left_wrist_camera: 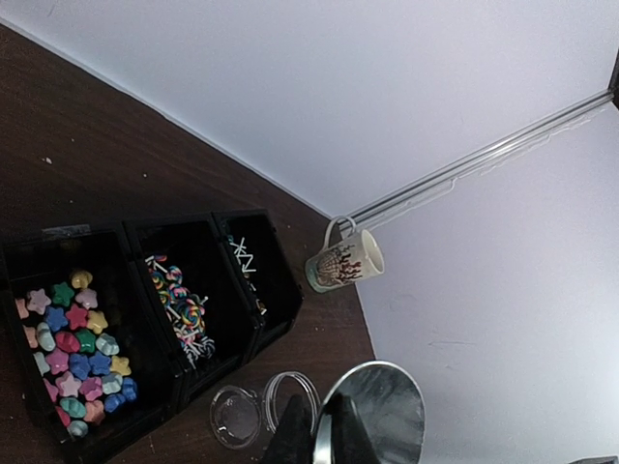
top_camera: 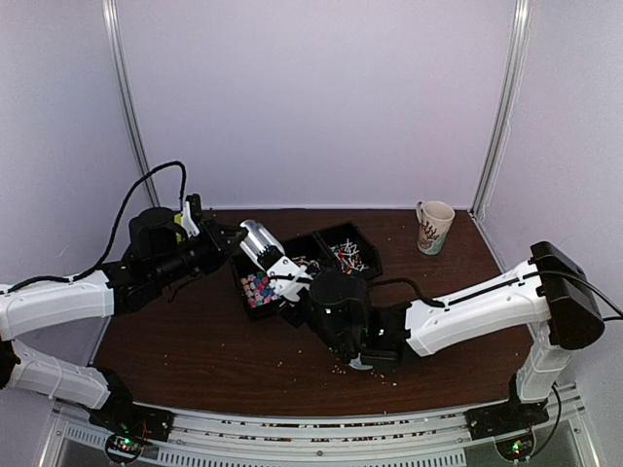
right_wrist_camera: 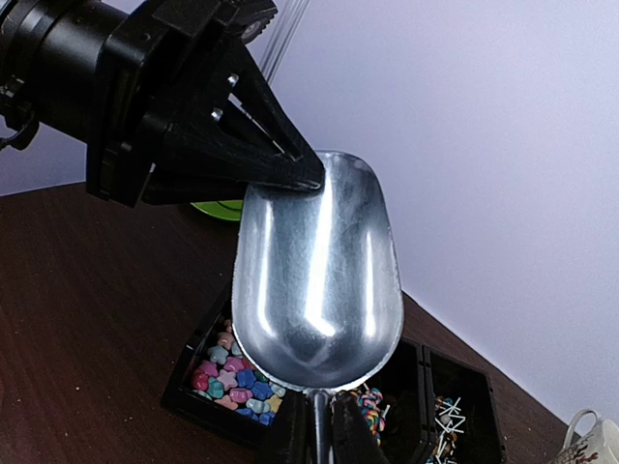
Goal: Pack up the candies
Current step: Pass from the left arm to the right, then hold the plate at the center of the board.
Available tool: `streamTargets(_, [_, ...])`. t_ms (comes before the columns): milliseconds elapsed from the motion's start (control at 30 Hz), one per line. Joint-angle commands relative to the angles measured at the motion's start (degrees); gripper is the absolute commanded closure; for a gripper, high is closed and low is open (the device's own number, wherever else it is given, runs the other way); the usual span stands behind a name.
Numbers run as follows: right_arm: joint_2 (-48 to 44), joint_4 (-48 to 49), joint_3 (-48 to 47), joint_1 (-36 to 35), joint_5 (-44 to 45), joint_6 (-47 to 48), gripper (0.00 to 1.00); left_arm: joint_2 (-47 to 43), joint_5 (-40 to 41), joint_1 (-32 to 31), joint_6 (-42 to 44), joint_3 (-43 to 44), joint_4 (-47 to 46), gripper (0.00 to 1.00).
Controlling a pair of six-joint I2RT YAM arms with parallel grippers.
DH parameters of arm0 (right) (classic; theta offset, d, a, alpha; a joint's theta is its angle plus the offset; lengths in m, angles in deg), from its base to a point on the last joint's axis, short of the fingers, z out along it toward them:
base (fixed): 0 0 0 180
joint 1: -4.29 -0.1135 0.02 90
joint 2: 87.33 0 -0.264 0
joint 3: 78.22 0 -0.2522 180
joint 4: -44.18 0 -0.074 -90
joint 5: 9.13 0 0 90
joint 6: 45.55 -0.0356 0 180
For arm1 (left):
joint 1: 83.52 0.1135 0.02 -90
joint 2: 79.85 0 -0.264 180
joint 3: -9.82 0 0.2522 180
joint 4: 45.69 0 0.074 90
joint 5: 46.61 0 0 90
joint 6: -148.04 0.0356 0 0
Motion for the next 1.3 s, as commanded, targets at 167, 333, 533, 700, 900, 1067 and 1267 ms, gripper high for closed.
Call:
streamTargets(167, [-5.09, -5.3, 0.52, 3.66, -4.68, -4.6, 1.0, -5.55, 3.4, -0.45, 5.75, 1.79, 4.18, 0.29])
streamTargets(333, [-9.43, -11.43, 1.37, 6.23, -7.43, -8.01, 1.0, -8.39, 6.55, 1.38, 13.17, 5.64, 12.78, 0.09])
streamTargets(533, [-14.54, -21.65, 1.33, 10.84, -9.16, -13.9, 1.0, -7.18, 4.18, 6.18, 20.65, 10.46, 20.26, 0.02])
streamTargets(700, [-19.4, -27.56, 2.19, 13.59, -9.34, -14.96, 1.0, -1.97, -2.32, 13.85, 25.29, 14.14, 24.26, 0.02])
streamTargets(900, [-24.54, -33.79, 3.77, 17.57, -11.52, -17.82, 1.0, 10.48, -6.62, 16.94, 43.73, 28.64, 36.86, 0.02])
streamTargets(1067, [-28.05, -39.12, 4.45, 21.37, -15.97, -21.13, 1.0, 20.11, -11.36, 18.51, 53.16, 34.84, 39.11, 0.02])
streamTargets(1267, [-29.61, -45.67, 3.06, 22.69, -19.94, -20.77, 1.0, 33.23, -21.24, 20.7, 61.12, 47.1, 48.08, 0.02])
